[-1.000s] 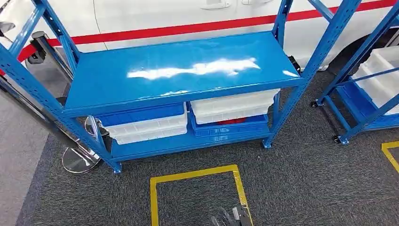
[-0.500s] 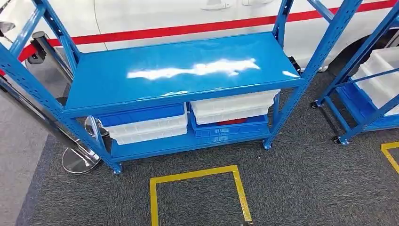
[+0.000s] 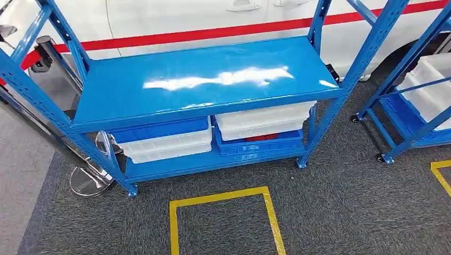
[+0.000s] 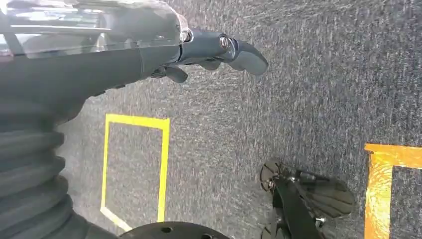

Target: Take the parts from the cabinet and place them on the table.

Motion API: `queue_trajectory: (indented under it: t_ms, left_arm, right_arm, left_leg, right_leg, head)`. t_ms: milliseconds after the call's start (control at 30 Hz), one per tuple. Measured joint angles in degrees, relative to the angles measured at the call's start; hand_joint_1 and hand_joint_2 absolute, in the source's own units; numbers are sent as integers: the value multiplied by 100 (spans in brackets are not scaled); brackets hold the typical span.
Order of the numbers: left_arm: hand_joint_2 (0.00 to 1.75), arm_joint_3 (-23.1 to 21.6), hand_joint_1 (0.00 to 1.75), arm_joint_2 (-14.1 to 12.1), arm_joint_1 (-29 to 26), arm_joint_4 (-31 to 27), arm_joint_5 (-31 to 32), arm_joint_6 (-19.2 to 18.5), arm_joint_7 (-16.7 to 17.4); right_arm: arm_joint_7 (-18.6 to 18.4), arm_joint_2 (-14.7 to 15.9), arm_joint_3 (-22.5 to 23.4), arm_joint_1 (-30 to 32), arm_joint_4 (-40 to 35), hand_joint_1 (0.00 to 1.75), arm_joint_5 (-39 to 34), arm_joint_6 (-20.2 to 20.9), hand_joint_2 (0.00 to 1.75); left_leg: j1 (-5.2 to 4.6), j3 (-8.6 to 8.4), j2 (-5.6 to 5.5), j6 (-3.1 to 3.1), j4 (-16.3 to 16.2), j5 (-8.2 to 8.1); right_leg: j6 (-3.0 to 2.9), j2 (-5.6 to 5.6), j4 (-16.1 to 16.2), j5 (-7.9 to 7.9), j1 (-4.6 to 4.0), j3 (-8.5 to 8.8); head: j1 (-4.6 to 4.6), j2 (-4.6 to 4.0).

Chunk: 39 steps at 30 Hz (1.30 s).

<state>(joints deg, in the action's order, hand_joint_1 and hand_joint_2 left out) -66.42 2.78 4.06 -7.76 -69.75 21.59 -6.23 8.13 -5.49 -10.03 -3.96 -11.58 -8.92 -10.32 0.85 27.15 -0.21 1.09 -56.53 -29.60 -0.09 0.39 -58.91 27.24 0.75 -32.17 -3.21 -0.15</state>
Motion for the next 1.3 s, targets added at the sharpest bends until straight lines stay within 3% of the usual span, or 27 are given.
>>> queue_trajectory:
  t_ms: [800, 833, 867, 900, 1033, 1233, 1267, 1300]
  left_arm:
    - [175, -262, 0, -48, 16, 0, 33, -57, -20]
    - [0, -260, 0, -48, 14, 0, 9, -96, -42]
    - [0, -260, 0, -48, 10, 0, -23, -109, -115]
    - [0, -260, 0, -46, 7, 0, -52, -98, -182]
    - [0, -260, 0, -44, 4, 0, -43, 101, -269]
    - [0, -260, 0, -44, -2, 0, -41, 118, -282]
    - [175, -260, 0, -44, -3, 0, -46, 118, -291]
    - [175, -260, 0, -44, -3, 0, -46, 118, -295]
  right_arm:
    - [-13, -2, -59, 37, 37, 0, 251, -181, 175]
    - [-9, -2, -61, 36, 39, 0, 253, -181, 175]
    - [37, -2, -63, 37, 42, 0, 253, -183, 175]
    - [97, -4, -63, 37, 42, 0, 251, -186, 0]
    - [326, -7, -72, 64, 46, 0, 295, -124, 0]
    - [328, -9, -116, 54, 48, 0, 391, -72, 0]
    - [321, -9, -122, 54, 48, 0, 413, -68, 0]
    - [313, -9, -133, 54, 48, 0, 426, -59, 0]
  left_leg:
    - [0, -3, 1, 1, 0, -1]
    - [0, -3, 1, 1, 0, -1]
    - [0, -3, 1, 1, 0, -1]
    - [0, -3, 1, 1, 0, -1]
    - [0, -3, 0, 1, 0, -1]
    - [0, 1, 0, 1, 1, -1]
    - [0, 6, 0, 1, 1, -1]
    - [0, 9, 0, 2, 0, -2]
  right_leg:
    - [0, 0, 0, 0, 0, 3]
    - [0, 0, 0, 0, 0, 3]
    - [0, 0, 0, 0, 0, 3]
    - [0, 0, 0, 0, 0, 3]
    - [0, 0, 0, 0, 0, 4]
    - [1, 0, 0, 1, 0, 7]
    - [1, 0, 0, 1, 0, 8]
    - [1, 0, 0, 1, 0, 8]
  head:
    - [2, -2]
    - [0, -2]
    - [0, -2]
    - [0, -2]
    - [0, -2]
    - [0, -2]
    - [0, -2]
    - [0, -2]
